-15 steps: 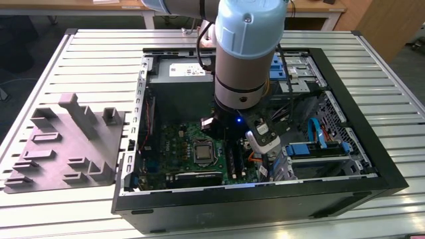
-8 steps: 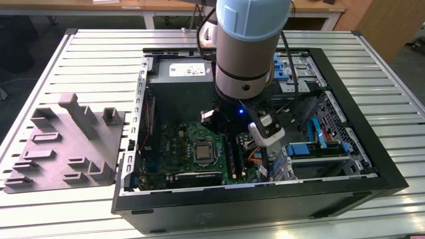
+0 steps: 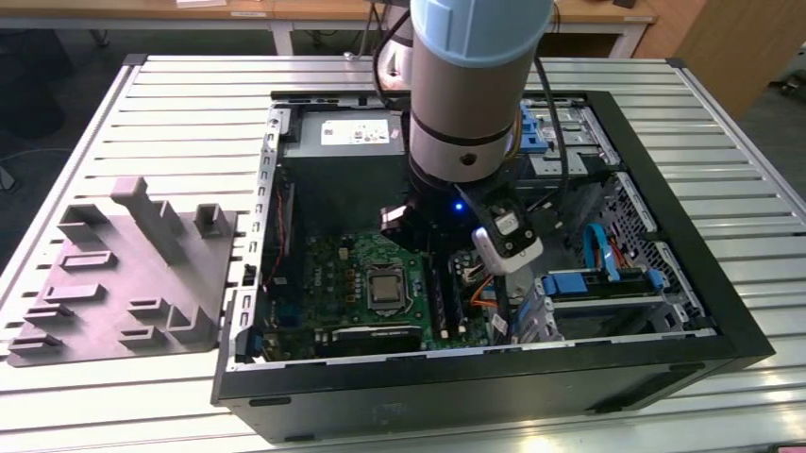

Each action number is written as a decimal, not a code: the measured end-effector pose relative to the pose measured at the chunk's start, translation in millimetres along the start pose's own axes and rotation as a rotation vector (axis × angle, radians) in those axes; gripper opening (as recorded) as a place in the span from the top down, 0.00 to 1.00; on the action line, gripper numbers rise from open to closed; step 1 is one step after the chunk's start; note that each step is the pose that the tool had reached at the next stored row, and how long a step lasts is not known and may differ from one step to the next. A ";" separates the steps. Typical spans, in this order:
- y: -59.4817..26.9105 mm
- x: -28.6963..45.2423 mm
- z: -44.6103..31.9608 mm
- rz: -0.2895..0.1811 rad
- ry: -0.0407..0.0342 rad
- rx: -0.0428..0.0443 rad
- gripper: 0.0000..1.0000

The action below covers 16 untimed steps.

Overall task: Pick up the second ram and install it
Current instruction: 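Insert the second ram into the second slot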

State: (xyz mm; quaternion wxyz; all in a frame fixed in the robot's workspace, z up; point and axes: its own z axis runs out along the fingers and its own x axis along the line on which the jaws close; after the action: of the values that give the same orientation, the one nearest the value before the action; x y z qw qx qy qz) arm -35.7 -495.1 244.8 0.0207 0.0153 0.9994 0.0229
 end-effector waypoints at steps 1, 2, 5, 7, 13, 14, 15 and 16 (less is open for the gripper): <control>0.0 -0.1 0.0 0.001 -0.0001 0.0015 0.81; -0.1 -0.2 0.0 0.002 -0.0001 0.0024 0.81; -0.2 -3.0 0.1 0.005 -0.0002 0.0027 0.81; -0.1 -3.7 0.2 0.006 -0.0003 0.0028 0.81; -0.7 -3.8 0.8 0.011 -0.0007 0.0073 0.81; -0.8 -3.8 0.8 0.012 -0.0009 0.0108 0.81; -0.8 -3.8 0.8 0.012 -0.0009 0.0129 0.81; -0.8 -3.8 0.8 0.012 -0.0009 0.0131 0.81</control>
State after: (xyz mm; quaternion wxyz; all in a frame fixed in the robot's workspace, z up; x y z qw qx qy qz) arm -31.9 -496.0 244.1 0.0209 0.0216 0.9994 0.0164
